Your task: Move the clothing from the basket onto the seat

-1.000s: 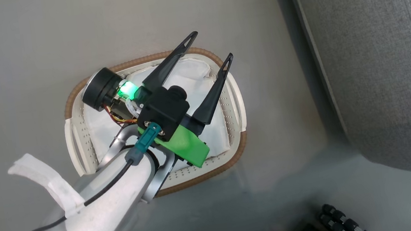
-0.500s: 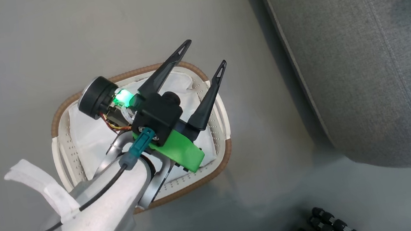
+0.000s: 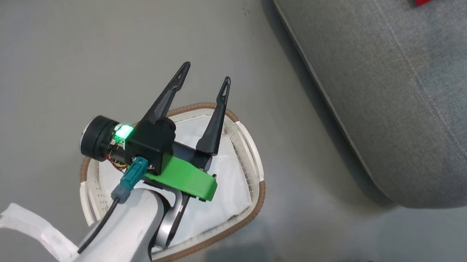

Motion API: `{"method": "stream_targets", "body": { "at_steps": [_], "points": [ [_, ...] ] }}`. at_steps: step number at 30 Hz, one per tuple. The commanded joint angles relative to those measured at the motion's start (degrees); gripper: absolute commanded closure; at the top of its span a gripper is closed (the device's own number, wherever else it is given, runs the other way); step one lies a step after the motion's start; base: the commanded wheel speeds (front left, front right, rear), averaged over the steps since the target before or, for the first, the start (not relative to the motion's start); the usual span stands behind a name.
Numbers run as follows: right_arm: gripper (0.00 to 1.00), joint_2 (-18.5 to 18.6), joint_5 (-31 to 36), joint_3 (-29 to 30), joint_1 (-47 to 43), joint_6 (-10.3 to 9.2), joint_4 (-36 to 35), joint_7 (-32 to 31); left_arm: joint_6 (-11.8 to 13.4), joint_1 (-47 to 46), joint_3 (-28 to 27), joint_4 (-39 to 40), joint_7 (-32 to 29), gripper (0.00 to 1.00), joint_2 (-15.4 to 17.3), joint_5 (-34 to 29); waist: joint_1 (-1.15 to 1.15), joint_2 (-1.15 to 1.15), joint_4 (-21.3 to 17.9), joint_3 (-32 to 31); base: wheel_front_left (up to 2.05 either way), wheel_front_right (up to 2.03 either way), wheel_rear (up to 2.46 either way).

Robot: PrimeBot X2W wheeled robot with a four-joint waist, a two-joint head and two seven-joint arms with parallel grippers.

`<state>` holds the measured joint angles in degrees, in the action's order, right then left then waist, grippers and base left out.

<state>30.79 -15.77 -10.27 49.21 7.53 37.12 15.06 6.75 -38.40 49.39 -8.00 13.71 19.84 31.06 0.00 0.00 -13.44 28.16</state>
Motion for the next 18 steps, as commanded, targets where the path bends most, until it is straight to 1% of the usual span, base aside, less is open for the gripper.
{"method": "stream_targets", "body": {
  "at_steps": [1,3,7,10,18],
  "points": [
    [0.00,-0.35,0.83,0.56,-1.52,-0.08,-0.37,-0.03,0.40,1.66,-0.74,-0.70,0.62,0.00,-0.58,0.36,0.00,0.00,2.28,-5.06,0.00,0.00,0.00],
    [0.00,-1.12,1.50,1.40,-2.40,-0.08,-0.77,-0.27,0.54,3.05,-2.15,-1.65,1.19,0.00,-1.09,1.13,0.00,0.00,3.59,-7.25,0.00,0.00,0.00],
    [0.00,-4.02,2.72,2.17,-4.26,-0.08,-1.73,-0.73,1.03,6.45,-5.85,-2.83,1.54,0.00,-2.17,2.03,0.00,0.00,6.32,-11.12,0.00,0.00,0.00],
    [0.00,-6.19,3.49,2.72,-6.25,-0.08,-3.07,-0.59,1.48,10.26,-10.36,-2.30,1.53,0.00,-2.92,1.13,0.00,0.00,8.49,-13.57,0.00,0.00,0.00],
    [0.00,-14.23,5.53,3.42,-14.15,-0.08,-7.39,-0.03,1.74,21.45,-22.21,-1.00,1.42,0.00,-4.58,-1.70,0.00,0.00,12.93,-18.50,0.00,0.00,0.00]
  ]
}}
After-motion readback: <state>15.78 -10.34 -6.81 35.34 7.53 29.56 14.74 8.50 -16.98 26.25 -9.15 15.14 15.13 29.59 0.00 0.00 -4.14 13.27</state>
